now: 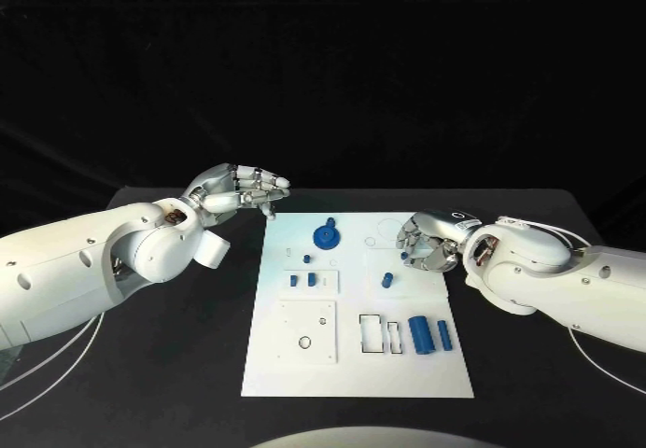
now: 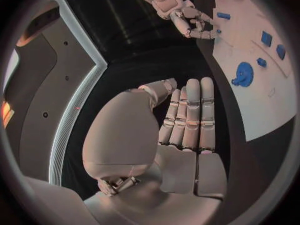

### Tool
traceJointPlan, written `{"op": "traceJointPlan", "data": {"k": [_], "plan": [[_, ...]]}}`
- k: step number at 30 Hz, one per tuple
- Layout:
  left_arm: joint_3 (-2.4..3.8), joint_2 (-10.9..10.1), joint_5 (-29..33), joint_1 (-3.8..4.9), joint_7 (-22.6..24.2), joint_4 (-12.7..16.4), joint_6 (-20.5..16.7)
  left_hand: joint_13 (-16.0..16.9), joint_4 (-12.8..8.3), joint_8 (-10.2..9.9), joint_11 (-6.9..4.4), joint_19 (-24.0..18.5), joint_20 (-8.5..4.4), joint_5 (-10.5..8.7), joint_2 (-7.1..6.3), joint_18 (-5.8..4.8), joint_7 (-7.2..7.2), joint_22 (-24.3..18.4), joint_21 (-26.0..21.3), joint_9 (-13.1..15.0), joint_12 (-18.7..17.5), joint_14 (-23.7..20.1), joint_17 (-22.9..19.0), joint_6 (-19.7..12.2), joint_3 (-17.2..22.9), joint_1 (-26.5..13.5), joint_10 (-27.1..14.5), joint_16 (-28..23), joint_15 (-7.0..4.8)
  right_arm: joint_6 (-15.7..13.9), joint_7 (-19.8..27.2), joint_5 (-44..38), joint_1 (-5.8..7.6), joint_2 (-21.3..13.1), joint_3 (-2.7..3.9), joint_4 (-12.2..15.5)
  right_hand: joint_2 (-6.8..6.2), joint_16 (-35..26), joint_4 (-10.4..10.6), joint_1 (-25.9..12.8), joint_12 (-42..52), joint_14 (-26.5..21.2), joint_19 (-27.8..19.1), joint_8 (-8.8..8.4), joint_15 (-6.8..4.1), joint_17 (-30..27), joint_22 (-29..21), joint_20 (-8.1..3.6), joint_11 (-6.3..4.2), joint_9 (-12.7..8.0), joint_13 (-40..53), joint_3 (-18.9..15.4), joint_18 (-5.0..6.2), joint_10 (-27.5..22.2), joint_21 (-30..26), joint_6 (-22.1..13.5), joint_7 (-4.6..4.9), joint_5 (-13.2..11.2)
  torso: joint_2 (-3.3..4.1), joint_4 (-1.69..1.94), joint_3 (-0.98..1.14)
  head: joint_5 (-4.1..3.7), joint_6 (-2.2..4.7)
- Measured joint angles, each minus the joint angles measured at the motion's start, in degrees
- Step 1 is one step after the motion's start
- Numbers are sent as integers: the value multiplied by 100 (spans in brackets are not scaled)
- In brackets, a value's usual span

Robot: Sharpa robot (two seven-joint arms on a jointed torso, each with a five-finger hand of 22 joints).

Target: Assemble the parts on the task board

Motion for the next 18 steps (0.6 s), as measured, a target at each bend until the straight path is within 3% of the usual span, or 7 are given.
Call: {"op": "traceJointPlan", "data": {"k": [16,18], "plan": [[0,-55,143,2,26,30,-81,9,48,43,11,-20,20,0,-54,0,19,-121,-149,-6,69,0,-8,-100,-122,-79,-109,-23,0,9,-105,-141,-58,188,1,-184,2,21,27,1,0,0,93,0,-1,-1,190,8,-10,0,-34,91,0,31,239,61,19,0,0,-7,6,8,-38],[0,-57,146,2,26,33,-82,9,49,43,11,-20,20,0,-54,0,19,-121,-149,-6,69,0,-7,-100,-121,-78,-109,-23,0,10,-115,-149,-67,200,2,-197,53,22,39,7,0,0,93,0,-1,-1,210,8,-29,0,-42,135,0,53,268,70,11,0,-1,-7,6,8,-42]]}}
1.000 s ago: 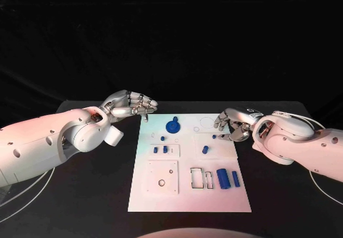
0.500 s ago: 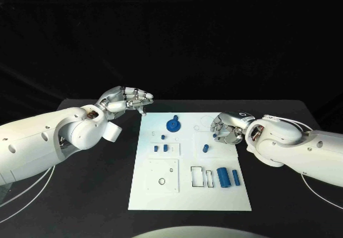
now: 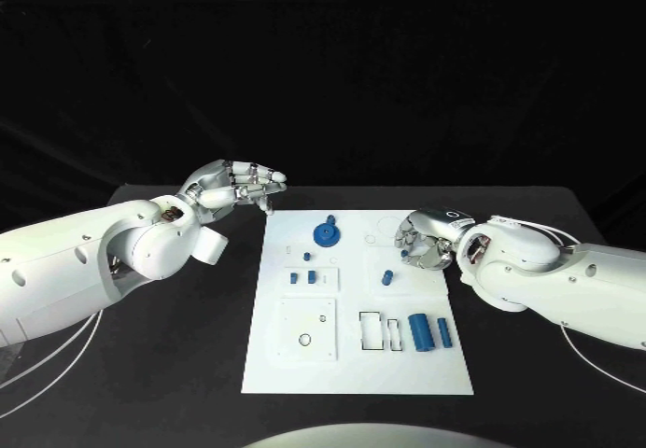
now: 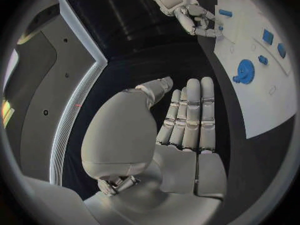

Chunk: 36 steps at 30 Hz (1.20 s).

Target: Assemble the parts on the task board

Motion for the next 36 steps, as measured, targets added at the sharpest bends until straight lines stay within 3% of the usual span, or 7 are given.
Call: {"op": "traceJointPlan", "data": {"k": [2,5,11,17,19,36], "plan": [[0,-1,2,0,0,1,0,0,0,0,0,0,0,0,0,0,0,0,0,0,0,0,0,0,0,0,0,0,0,2,-10,-8,-7,16,4,-17,1,26,-8,2,0,0,0,0,0,0,32,0,8,0,-7,63,0,50,38,58,-17,0,-1,0,0,0,-3],[0,-2,4,1,0,3,0,0,0,0,0,0,0,0,0,0,0,0,0,0,0,0,0,0,0,0,0,0,0,3,-26,-23,-11,34,9,-37,114,54,-46,114,41,4,23,47,-5,0,91,-23,-34,12,-24,214,0,176,105,174,-52,0,-1,1,0,0,-7],[0,-11,4,1,-8,10,0,-1,-16,0,21,19,19,0,0,0,9,-30,-26,-8,28,-20,-5,-51,-15,0,-20,0,21,0,-66,-79,-28,57,16,-53,113,77,-183,114,135,10,26,174,-75,-1,177,-57,-137,78,15,357,0,399,161,383,-159,-10,-5,2,1,19,-13],[0,-25,0,1,-13,22,0,4,-16,0,21,22,22,0,0,0,9,-34,-49,-8,28,-20,-5,-51,-15,1,-20,0,21,-3,-109,-171,-47,76,24,-41,183,99,-382,183,206,12,49,267,-158,-1,278,-136,-92,132,19,556,-5,468,265,545,-186,-37,-7,0,2,21,-24],[0,-33,-4,1,-14,25,-2,4,-16,0,0,22,22,0,0,0,9,-41,-49,-8,54,-20,-5,-51,-15,1,-41,0,21,-4,-122,-207,-53,80,26,-35,205,99,-438,205,222,21,39,289,-167,-1,312,-146,-75,142,19,612,-84,485,305,564,-196,-29,-8,1,1,20,-25],[0,-56,-189,1,-18,61,-35,4,-32,20,60,64,22,0,31,0,-9,-68,-71,-35,82,1,-4,-194,-31,31,-183,0,42,-212,-302,-576,-148,69,27,60,227,121,-483,228,225,2,50,334,-185,-3,460,-175,-36,157,21,657,-89,523,437,626,-218,-5,-8,-1,3,8,-23]]}}
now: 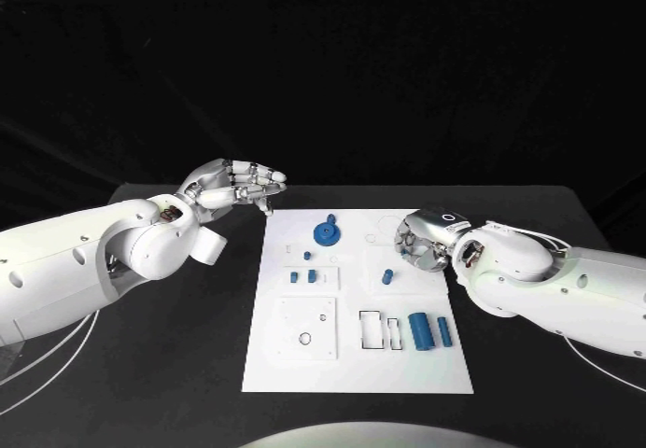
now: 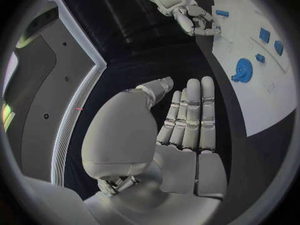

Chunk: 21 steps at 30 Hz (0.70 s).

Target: Assemble the parts on the task board

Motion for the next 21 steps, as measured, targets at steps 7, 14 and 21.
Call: {"op": "traceJointPlan", "data": {"k": [7,14,21], "plan": [[0,-16,-101,0,0,7,-6,0,-16,0,11,1,1,0,25,0,-2,-7,0,-7,30,-21,-6,-42,-16,25,-52,0,21,-195,-52,-63,-23,-66,-21,99,0,0,-1,0,-4,19,0,0,-22,-1,29,0,20,6,0,1,0,13,27,20,-21,-2,2,1,-1,-8,5],[-1,-14,-156,-1,0,-2,-7,-1,-16,0,12,21,21,0,25,-1,-25,-13,0,-12,30,-21,-6,-64,-16,25,-93,0,21,-373,-58,-78,79,-142,-9,240,-4,0,-144,-4,-12,19,21,1,-23,-1,74,-21,20,23,0,110,1,13,94,69,-29,-10,-1,2,-5,-23,5],[-1,9,-183,-1,1,-29,-6,-6,-32,20,24,20,20,0,47,0,-23,-13,-8,-18,51,-21,-12,-103,-32,47,-146,0,21,-515,-34,-65,172,-234,4,298,-72,23,-319,-71,1,19,21,22,-22,3,126,-21,20,22,0,253,0,13,139,70,-29,-29,-4,5,-6,-41,23]]}}
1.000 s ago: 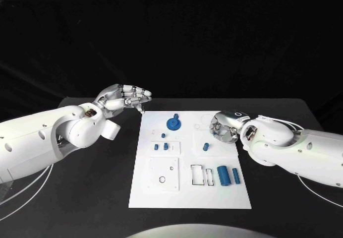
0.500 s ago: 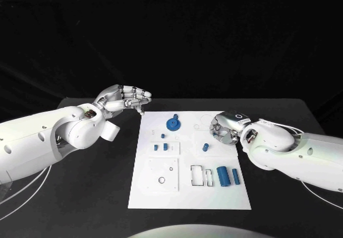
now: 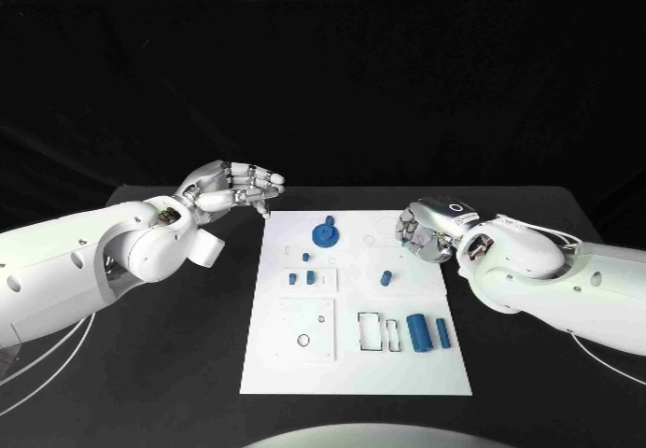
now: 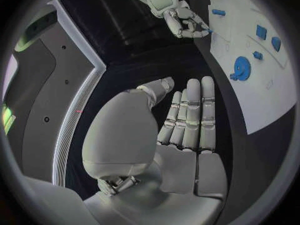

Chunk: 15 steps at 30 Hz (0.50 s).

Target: Assemble the parts on the task board

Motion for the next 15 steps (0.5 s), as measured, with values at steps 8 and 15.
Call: {"op": "traceJointPlan", "data": {"k": [8,15], "plan": [[-1,1,-11,0,1,-17,3,0,0,0,8,0,0,0,0,0,0,-5,-15,-5,27,-21,-5,0,0,0,-8,0,21,-71,44,121,90,-184,15,309,0,0,-6,0,8,0,0,-1,0,1,11,0,0,-4,0,6,0,0,25,16,-16,-1,2,-3,3,33,1],[-1,8,-13,-1,1,-35,4,0,0,0,20,0,0,0,0,0,-7,-5,-15,-5,27,-21,-5,-32,0,0,-20,0,21,-182,132,366,144,-214,20,796,0,0,-6,-1,8,0,0,-1,0,0,11,0,0,-10,1,6,0,0,24,15,-17,-1,8,-8,4,58,-5]]}}
